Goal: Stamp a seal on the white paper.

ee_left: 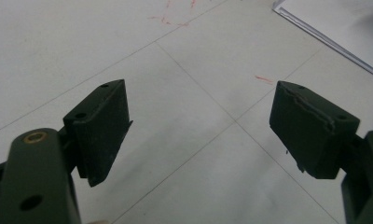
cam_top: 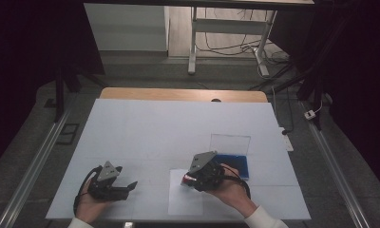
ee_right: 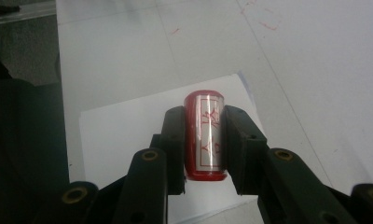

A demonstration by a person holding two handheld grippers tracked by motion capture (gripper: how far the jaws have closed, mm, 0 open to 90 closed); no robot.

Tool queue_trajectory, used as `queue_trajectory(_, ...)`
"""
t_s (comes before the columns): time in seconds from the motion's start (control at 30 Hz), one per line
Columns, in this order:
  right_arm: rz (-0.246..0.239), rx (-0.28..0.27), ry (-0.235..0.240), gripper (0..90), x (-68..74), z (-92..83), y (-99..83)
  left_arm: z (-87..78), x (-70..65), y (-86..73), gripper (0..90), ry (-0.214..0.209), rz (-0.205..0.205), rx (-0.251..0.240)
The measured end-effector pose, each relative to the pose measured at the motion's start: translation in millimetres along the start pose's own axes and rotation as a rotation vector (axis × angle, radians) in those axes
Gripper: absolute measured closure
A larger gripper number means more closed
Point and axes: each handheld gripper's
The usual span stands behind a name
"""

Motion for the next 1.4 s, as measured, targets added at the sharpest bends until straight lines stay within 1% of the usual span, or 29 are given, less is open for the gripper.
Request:
queue_trajectory(0.1, -0.003, 0.011, -0.001, 70.1, 0.8, 4.2, 1.5, -0.2, 0.0, 0.0, 20.1, 0.001, -0.001, -0.001)
queue_trajectory(0.13, -0.004, 0.027, -0.001, 70.0, 0.7, 4.8, 2.5, -0.3, 0.1, 0.0, 20.1, 0.001, -0.001, -0.002)
queue_trajectory(0.17, -0.009, 0.022, 0.001, 70.1, 0.1, 6.8, 2.6, -0.3, 0.1, 0.0, 20.1, 0.001, -0.002, -0.002)
queue_trajectory(0.27, 0.002, 0.035, -0.003, 70.0, 0.0, 9.0, 5.1, -0.3, -0.1, 0.1, 20.1, 0.001, -0.001, -0.001)
queue_trajectory(0.33, -0.001, 0.033, -0.001, 70.1, 0.1, 10.8, 6.4, -0.3, -0.4, 0.2, 20.1, 0.001, 0.0, -0.001)
queue_trajectory(0.63, -0.003, 0.077, -0.009, 70.0, -0.6, 17.2, 8.3, -0.8, 0.3, -0.2, 20.0, -0.001, -0.001, -0.002)
queue_trajectory(0.67, 0.001, 0.066, -0.008, 70.0, -0.9, 18.7, 7.6, -0.8, 0.3, -0.2, 20.1, -0.001, -0.001, -0.002)
queue_trajectory(0.83, 0.001, 0.088, -0.009, 70.1, -2.2, 21.5, 6.7, -0.9, 0.2, -0.2, 20.1, -0.001, 0.001, -0.001)
queue_trajectory(0.9, 0.007, 0.084, -0.011, 70.1, -2.1, 23.0, 6.1, -0.7, 0.2, -0.3, 20.1, -0.001, 0.002, 0.0)
queue_trajectory(0.97, 0.003, 0.092, -0.009, 70.0, -2.8, 23.2, 6.0, -0.7, 0.0, -0.3, 20.0, 0.0, 0.002, 0.0)
queue_trajectory(1.2, 0.003, 0.09, -0.009, 70.0, -3.5, 26.4, 4.7, -0.7, 0.0, -0.3, 20.1, 0.0, 0.003, 0.0)
queue_trajectory(1.33, 0.002, 0.108, -0.007, 70.1, -4.5, 27.6, 4.1, -0.7, 0.2, -0.4, 20.0, 0.0, 0.004, 0.001)
queue_trajectory(1.4, 0.002, 0.103, -0.009, 70.0, -4.6, 28.7, 3.5, -0.7, 0.3, -0.4, 20.1, 0.0, 0.004, 0.001)
Point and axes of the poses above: each handheld gripper's, and its own axes: z roughly forward along the jaws, y roughly out of its top, x roughly to its left, and after that the axes turned 12 degrees about y, right-handed
